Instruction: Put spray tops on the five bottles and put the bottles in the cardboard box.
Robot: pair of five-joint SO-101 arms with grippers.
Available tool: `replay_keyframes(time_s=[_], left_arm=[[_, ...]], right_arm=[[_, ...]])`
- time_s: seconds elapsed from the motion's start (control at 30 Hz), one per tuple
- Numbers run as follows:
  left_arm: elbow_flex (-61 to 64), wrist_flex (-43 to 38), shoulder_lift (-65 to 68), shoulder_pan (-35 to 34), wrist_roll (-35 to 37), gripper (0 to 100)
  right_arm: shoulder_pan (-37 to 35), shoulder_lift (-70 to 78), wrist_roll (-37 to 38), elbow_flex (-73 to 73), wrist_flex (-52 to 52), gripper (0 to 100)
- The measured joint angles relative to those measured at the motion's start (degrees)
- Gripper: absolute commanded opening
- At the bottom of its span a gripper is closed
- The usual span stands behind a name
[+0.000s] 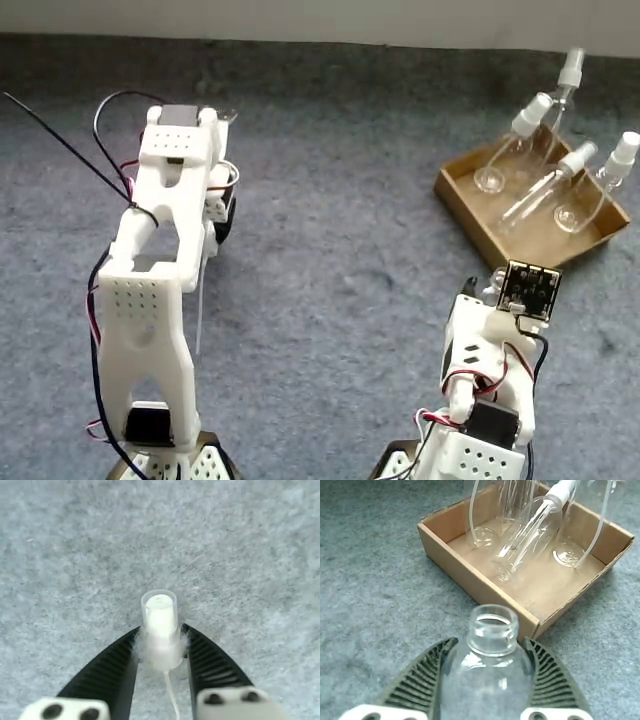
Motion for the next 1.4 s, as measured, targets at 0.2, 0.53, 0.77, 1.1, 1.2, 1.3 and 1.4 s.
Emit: replay_keyframes(time_s=[0.2,0.53,0.77,1.1,1.2,1.3,1.4], left_arm=[[4.0,0.0,-5.5,0.0,0.0,32],[14.3,0.0,-9.4,0.1,0.0,38],[15.1,0.0,-18.8,-0.9,0.0,37],[34.3,-7.1,-34.6,-1.0,0.0,37],[41.2,-15.9,-34.7,-1.0,0.0,37],[47.1,-23.3,-34.7,-1.0,0.0,37],[50.5,-28.0,-34.7,-1.1,0.0,36]], right_arm=[[0.0,0.0,0.0,0.0,0.0,9.9],[0.0,0.0,0.0,0.0,0.0,9.9],[0.0,0.0,0.0,0.0,0.0,9.9],[0.0,0.0,0.0,0.0,0.0,9.9],[0.0,0.0,0.0,0.0,0.0,9.9],[0.0,0.0,0.0,0.0,0.0,9.9],[0.0,0.0,0.0,0.0,0.0,9.9]])
